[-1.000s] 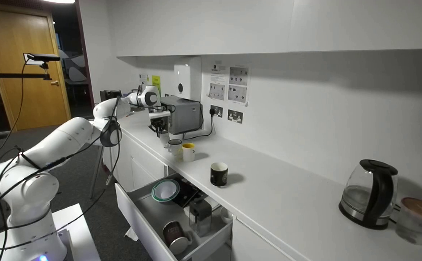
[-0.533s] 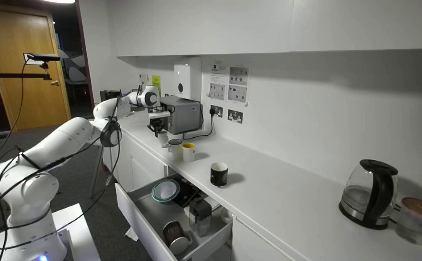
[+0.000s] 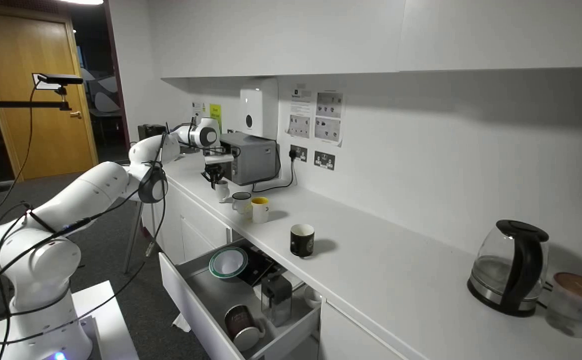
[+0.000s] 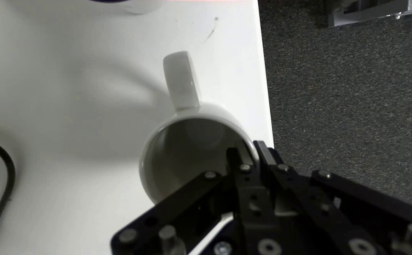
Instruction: Move the third mug from the left, closer to the microwave
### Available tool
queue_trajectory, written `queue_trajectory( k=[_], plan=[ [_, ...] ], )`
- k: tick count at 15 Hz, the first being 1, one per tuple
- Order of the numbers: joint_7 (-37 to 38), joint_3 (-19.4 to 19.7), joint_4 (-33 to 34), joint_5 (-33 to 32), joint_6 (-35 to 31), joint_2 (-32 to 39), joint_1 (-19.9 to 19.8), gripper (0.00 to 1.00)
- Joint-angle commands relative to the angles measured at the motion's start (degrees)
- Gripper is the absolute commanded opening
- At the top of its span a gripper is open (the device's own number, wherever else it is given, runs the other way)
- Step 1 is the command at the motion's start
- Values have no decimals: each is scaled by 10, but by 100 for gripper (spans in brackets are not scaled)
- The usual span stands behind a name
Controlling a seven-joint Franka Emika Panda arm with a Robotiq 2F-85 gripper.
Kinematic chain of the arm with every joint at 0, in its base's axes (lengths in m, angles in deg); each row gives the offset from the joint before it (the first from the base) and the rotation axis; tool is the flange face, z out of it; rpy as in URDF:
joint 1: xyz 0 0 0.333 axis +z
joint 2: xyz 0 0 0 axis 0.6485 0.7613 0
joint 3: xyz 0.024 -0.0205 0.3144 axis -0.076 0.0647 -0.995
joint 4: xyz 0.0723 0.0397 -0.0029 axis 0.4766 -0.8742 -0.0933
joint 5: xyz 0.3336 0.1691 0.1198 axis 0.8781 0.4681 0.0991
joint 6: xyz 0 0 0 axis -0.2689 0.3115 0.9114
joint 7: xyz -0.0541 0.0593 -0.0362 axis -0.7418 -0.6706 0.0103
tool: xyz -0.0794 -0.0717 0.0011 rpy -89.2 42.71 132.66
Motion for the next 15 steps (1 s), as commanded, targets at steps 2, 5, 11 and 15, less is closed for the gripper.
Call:
queue_trajectory(
  k=[2, 5, 11, 15],
  plan=[
    [-15, -11, -28, 12, -4, -26, -12, 2],
    [-15, -11, -30, 11, -3, -26, -14, 2],
    [-16, -10, -30, 10, 4, -23, -17, 2],
    [-14, -10, -30, 10, 10, -25, -18, 48]
  ],
)
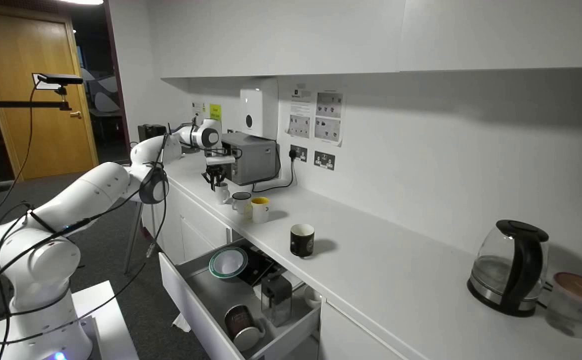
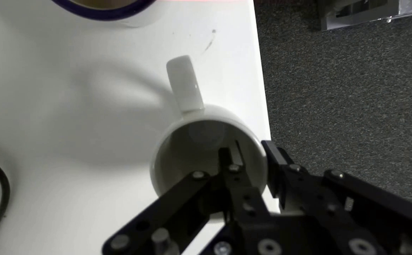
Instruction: Move the third mug from the left, closer to the microwave
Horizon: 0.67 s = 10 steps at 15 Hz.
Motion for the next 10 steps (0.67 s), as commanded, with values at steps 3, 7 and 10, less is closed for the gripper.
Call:
queue_trajectory(
  k=[3, 7, 10],
  plan=[
    [-12, -8, -31, 10, -2, -29, -10, 70],
    [-10, -7, -28, 10, 1, -34, -12, 98],
    [-7, -6, -25, 9, 3, -43, -16, 100]
  ],
)
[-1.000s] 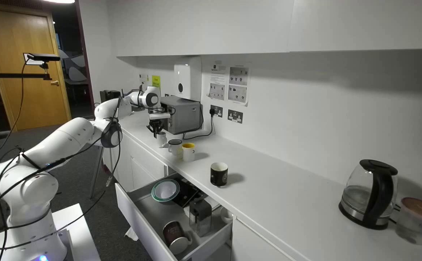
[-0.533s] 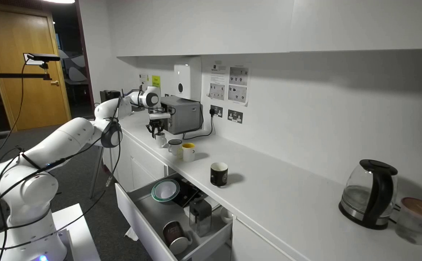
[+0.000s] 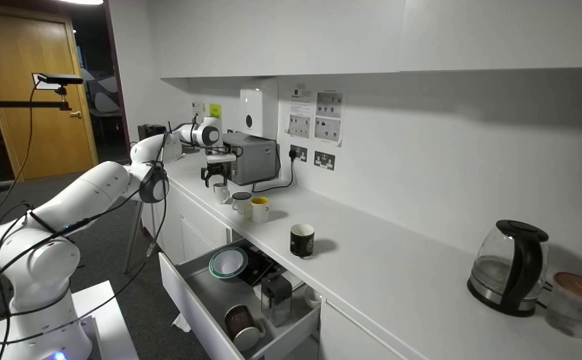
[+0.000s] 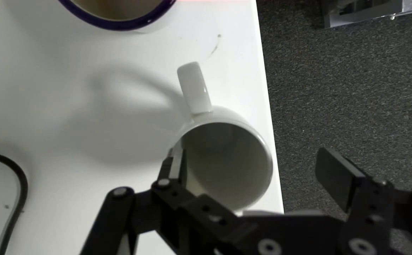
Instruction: Move the third mug from the left, closer to the microwave
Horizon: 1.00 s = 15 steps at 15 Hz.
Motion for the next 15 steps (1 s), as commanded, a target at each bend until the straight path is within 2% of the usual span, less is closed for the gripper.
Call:
queue_trajectory(
  k=[1, 8, 12, 15],
  plan=[
    [-5, -5, -24, 9, 3, -40, -13, 100],
    [28, -3, -26, 13, 8, -74, -38, 100],
    [59, -9, -18, 28, 7, -90, -72, 100],
    [91, -18, -18, 61, 39, -110, -98, 100]
  ],
)
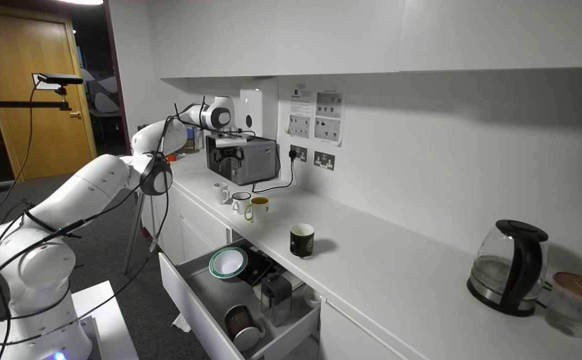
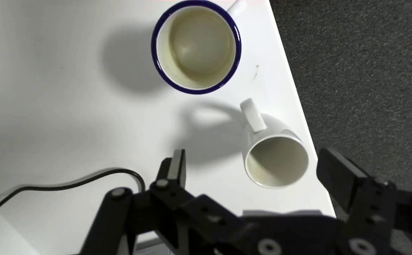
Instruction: Move the third mug from the left, closer to the microwave
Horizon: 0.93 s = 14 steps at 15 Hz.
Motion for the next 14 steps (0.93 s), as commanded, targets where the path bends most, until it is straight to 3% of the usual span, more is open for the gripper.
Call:
queue_trajectory(
  k=[1, 9, 10, 11, 12, 13, 14],
  plan=[
    [42, -19, -22, 45, 53, -45, -32, 100],
    [165, -19, -12, 89, 183, -56, -34, 100],
    [180, -27, 39, 83, 214, -27, -33, 100],
    [191, -26, 42, 82, 224, -25, -33, 100],
    [201, -18, 5, 86, 213, -45, -32, 100],
    [205, -20, 54, 74, 219, -16, -32, 100],
    [208, -19, 43, 72, 206, -20, -35, 100]
  ],
)
